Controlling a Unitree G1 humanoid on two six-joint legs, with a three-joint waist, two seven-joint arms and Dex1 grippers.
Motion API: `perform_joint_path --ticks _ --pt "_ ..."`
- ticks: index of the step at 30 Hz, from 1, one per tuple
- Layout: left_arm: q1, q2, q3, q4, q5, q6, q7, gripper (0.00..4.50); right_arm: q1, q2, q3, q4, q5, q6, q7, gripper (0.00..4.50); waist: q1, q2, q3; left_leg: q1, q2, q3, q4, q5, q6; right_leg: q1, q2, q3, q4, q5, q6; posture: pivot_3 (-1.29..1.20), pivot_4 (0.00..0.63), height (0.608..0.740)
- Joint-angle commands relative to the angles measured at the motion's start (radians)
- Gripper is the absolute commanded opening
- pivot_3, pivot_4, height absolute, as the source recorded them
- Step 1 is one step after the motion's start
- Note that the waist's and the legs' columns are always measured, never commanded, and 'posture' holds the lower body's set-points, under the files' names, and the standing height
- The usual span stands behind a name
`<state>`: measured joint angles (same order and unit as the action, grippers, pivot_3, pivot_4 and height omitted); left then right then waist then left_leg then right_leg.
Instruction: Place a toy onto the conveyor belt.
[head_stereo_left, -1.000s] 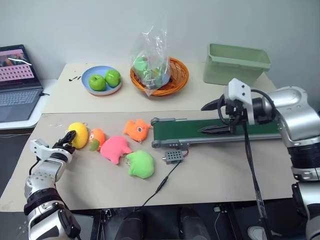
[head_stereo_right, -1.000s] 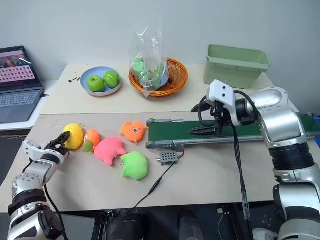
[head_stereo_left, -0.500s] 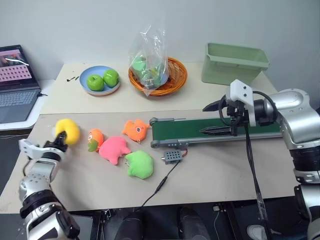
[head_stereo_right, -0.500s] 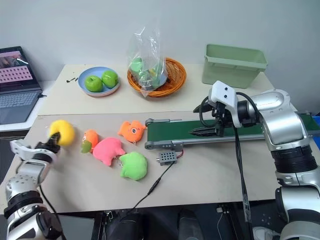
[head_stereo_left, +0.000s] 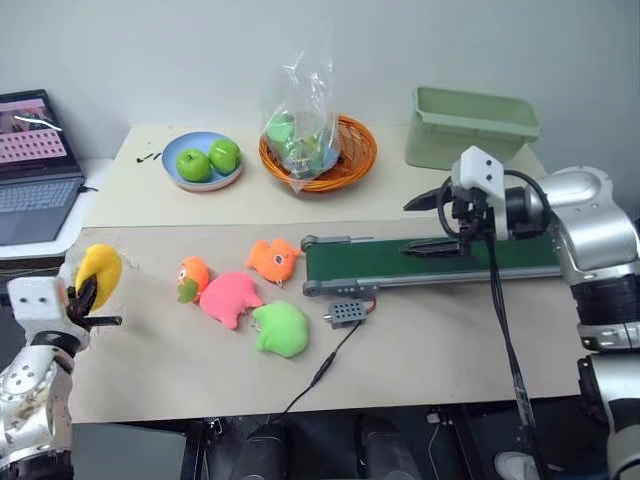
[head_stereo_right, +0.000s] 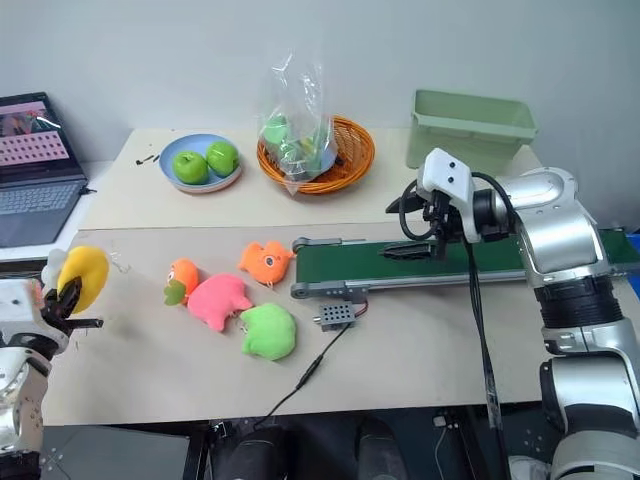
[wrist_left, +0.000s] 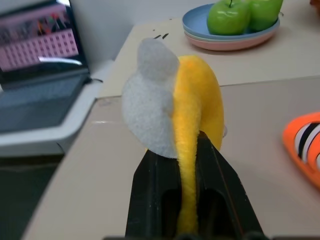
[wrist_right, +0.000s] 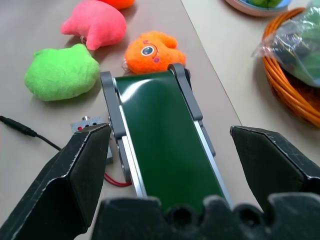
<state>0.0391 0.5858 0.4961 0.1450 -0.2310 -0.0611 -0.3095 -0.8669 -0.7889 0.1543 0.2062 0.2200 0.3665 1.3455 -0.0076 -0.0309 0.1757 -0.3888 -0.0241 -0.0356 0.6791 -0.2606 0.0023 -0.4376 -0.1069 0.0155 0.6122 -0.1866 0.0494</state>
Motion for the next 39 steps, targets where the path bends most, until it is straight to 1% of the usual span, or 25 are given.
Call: perform_joint_path --ticks 1,5,7,11,13,16,21,24,28,34,39 --pt "0.008 0.059 -0.020 0.048 0.143 -0.166 0.032 0.07 -0.043 0.007 -0.009 0.017 -0.007 -0.042 0.006 4.50 0.000 0.000 0.000 0.000 0.000 0.000 0.000 0.000 0.000 0.000 0.000 0.000 0.000 0.000 0.000 0.00 0.150 0.740" --pt "0.047 0.173 -0.132 0.089 0.443 -0.414 0.112 0.07 -0.065 0.030 0.000 0.053 -0.020 -0.074 0.005 4.50 -0.005 0.000 0.000 0.000 0.000 0.000 0.000 0.000 0.001 -0.001 0.000 0.000 0.000 0.000 0.000 0.00 0.150 0.740" --pt "0.039 0.217 -0.181 0.109 0.559 -0.508 0.173 0.07 -0.075 0.042 0.000 0.064 -0.023 -0.082 0.002 4.50 -0.004 0.000 0.000 0.000 0.000 0.001 -0.001 0.000 0.001 -0.001 0.000 0.000 0.000 0.000 0.000 0.00 0.150 0.740" --pt "-0.049 0.264 -0.250 0.139 0.663 -0.613 0.237 0.07 -0.080 0.054 -0.001 0.067 -0.025 -0.084 0.001 4.50 -0.004 0.000 0.000 0.000 0.001 0.002 -0.001 0.000 0.001 -0.001 -0.001 0.000 0.001 0.000 0.000 0.00 0.150 0.740" --pt "-0.143 0.289 -0.318 0.159 0.725 -0.664 0.239 0.07 -0.073 0.055 -0.006 0.050 -0.015 -0.071 0.003 4.50 -0.001 0.000 0.000 0.000 0.001 0.002 -0.001 0.000 0.001 -0.001 0.000 0.000 0.001 0.000 0.000 0.00 0.150 0.740" --pt "-0.285 0.296 -0.417 0.221 0.792 -0.710 0.241 0.07 -0.063 0.055 -0.011 0.026 -0.002 -0.052 0.002 4.50 0.004 0.000 0.000 -0.001 0.000 0.004 0.000 0.000 0.001 -0.001 -0.001 -0.001 0.001 0.000 0.000 0.00 0.150 0.740" --pt "-0.532 0.247 -0.585 0.354 0.846 -0.814 0.209 0.07 -0.048 0.064 -0.014 -0.028 0.009 -0.024 -0.018 4.50 -0.004 0.000 0.000 -0.003 -0.001 0.006 0.000 -0.001 0.002 -0.003 -0.001 -0.002 0.005 0.000 0.001 0.00 0.150 0.740" --pt "-0.681 0.202 -0.679 0.473 0.883 -0.864 0.202 0.07 -0.039 0.068 -0.021 -0.065 0.019 -0.002 -0.033 4.50 -0.005 0.000 0.000 -0.004 -0.001 0.007 0.001 -0.001 0.002 -0.003 -0.001 -0.002 0.006 0.001 0.001 0.00 0.150 0.740" --pt "-0.831 0.127 -0.770 0.611 0.933 -0.913 0.245 0.07 -0.017 0.061 -0.034 -0.108 0.029 0.022 -0.052 4.50 -0.010 0.000 0.000 -0.004 -0.002 0.008 0.001 -0.001 0.003 -0.003 -0.001 -0.002 0.006 0.001 0.001 0.00 0.150 0.740" --pt "-0.993 0.021 -0.892 0.750 1.019 -0.968 0.313 0.07 0.040 0.036 -0.063 -0.191 0.039 0.070 -0.090 4.50 -0.004 0.000 0.000 -0.006 -0.003 0.008 0.004 -0.002 0.004 -0.003 -0.001 -0.002 0.006 0.001 0.002 0.00 0.150 0.740" --pt "-1.042 -0.037 -0.958 0.806 1.056 -0.987 0.355 0.07 0.068 0.030 -0.076 -0.254 0.061 0.112 -0.126 4.50 -0.010 0.000 0.000 -0.006 -0.003 0.008 0.005 -0.002 0.005 -0.003 -0.001 -0.002 0.006 0.001 0.003 0.00 0.150 0.740"
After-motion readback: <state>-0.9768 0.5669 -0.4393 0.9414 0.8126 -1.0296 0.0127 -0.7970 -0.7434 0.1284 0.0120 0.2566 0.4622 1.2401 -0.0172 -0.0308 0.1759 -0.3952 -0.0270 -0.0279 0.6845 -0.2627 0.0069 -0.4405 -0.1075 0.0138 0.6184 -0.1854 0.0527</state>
